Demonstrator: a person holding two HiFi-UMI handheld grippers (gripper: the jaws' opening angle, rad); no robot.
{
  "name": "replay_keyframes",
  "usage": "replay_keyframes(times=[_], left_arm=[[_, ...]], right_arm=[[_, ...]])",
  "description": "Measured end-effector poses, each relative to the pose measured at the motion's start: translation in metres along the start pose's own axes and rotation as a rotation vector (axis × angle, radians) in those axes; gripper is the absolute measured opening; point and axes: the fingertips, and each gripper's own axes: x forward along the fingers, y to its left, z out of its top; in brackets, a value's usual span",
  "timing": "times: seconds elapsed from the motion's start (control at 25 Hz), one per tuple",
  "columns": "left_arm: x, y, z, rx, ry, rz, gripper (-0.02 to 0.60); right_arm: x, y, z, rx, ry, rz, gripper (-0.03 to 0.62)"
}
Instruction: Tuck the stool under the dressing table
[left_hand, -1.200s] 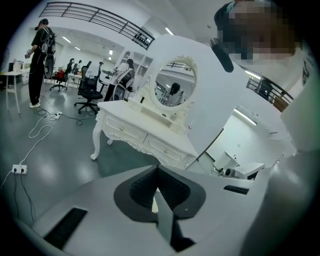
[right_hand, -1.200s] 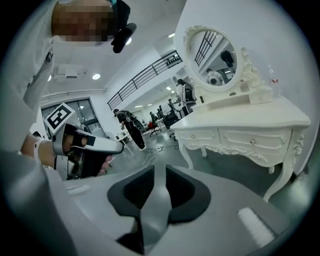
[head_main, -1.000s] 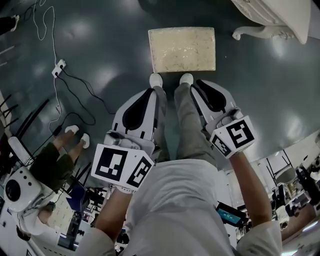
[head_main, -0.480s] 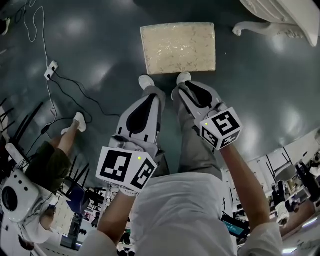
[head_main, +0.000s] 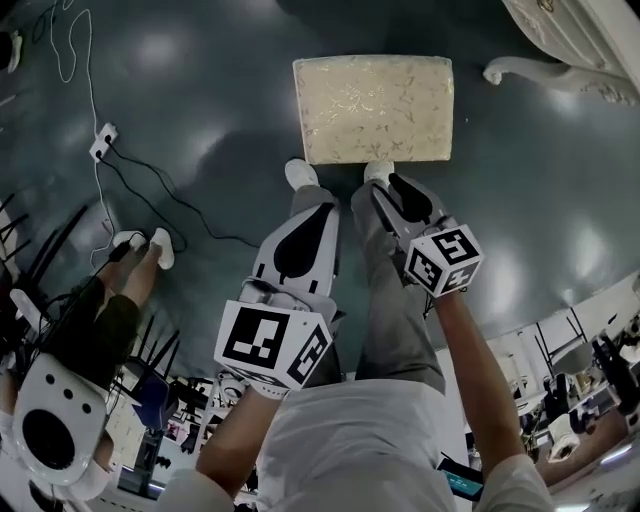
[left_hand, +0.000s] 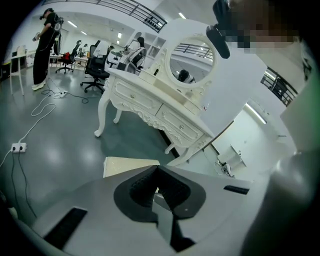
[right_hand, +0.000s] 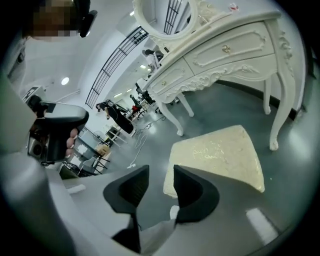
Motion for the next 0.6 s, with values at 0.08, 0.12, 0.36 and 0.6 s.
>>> replay_keyframes(times=[0.08, 0.12, 0.36, 0.6], left_arm=[[0.004, 0.005, -0.006, 0.007, 0.011, -0.004, 0.006], [0.007, 0.007, -0.008, 0.009, 0.017, -0.004, 0.006], [0.018, 0.021, -0.026, -0.001, 0.053, 0.002, 0.006], [0.033, 0.033, -0.046, -0.004, 0.090, 0.004, 0.006]], right_arm=[[0.009, -0.013, -0.013, 0.029, 0.011, -0.028, 0.155], [0.013, -0.020, -0.019, 0.045, 0.017, -0.039, 0.159], [0.028, -0.046, -0.040, 0.171, 0.010, -0.074, 0.190], [0.048, -0.075, -0.064, 0.384, -0.024, -0.089, 0.213]])
